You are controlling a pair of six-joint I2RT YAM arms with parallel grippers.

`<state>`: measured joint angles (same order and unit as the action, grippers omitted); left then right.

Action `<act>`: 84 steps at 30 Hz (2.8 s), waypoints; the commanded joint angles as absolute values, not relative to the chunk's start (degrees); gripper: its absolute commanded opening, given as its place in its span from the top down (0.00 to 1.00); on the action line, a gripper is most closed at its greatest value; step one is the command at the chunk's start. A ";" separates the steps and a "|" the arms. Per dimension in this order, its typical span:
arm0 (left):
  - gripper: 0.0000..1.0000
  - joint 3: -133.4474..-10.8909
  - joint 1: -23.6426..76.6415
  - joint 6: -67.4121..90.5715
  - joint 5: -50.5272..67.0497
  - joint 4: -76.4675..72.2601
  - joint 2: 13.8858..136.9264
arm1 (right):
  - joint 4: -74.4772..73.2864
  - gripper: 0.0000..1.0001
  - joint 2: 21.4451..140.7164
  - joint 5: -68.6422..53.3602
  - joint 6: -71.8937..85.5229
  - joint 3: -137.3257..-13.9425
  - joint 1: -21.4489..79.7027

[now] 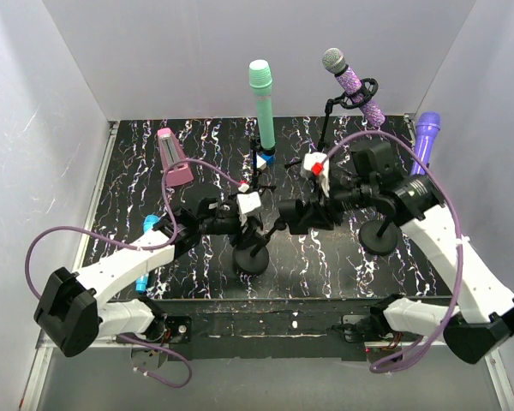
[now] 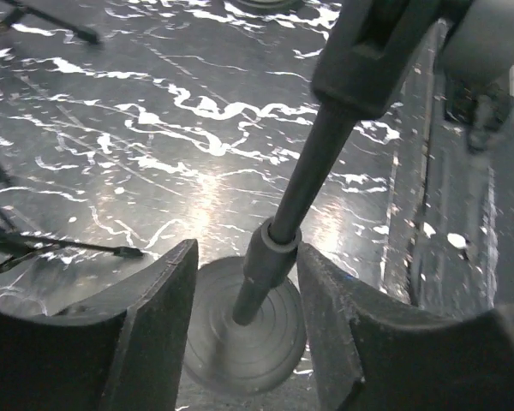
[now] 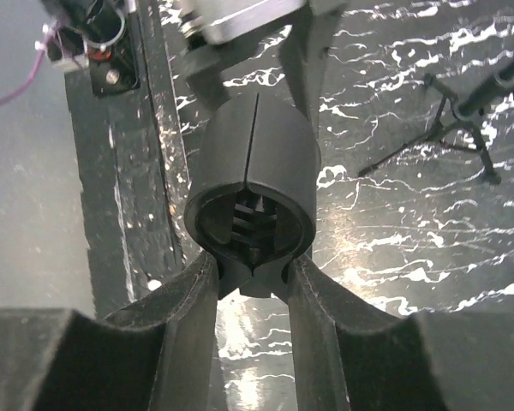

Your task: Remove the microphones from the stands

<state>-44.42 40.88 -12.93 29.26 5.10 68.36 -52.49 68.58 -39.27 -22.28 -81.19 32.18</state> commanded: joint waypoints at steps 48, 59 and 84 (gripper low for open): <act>0.30 -77.17 33.75 -1.07 36.21 19.35 70.04 | -60.38 0.99 79.98 -29.27 -18.28 -98.09 37.79; 0.37 -72.69 33.57 8.88 42.89 10.20 77.43 | -59.51 0.99 79.54 -29.09 -18.63 -93.44 37.97; 0.33 -60.82 32.78 1.68 37.26 11.87 73.30 | -54.05 0.99 82.88 -25.40 -17.23 -82.97 39.64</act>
<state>-61.91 32.82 4.82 40.03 10.72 75.05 -54.61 81.34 -25.91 -17.17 -85.30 38.22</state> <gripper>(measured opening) 0.622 0.380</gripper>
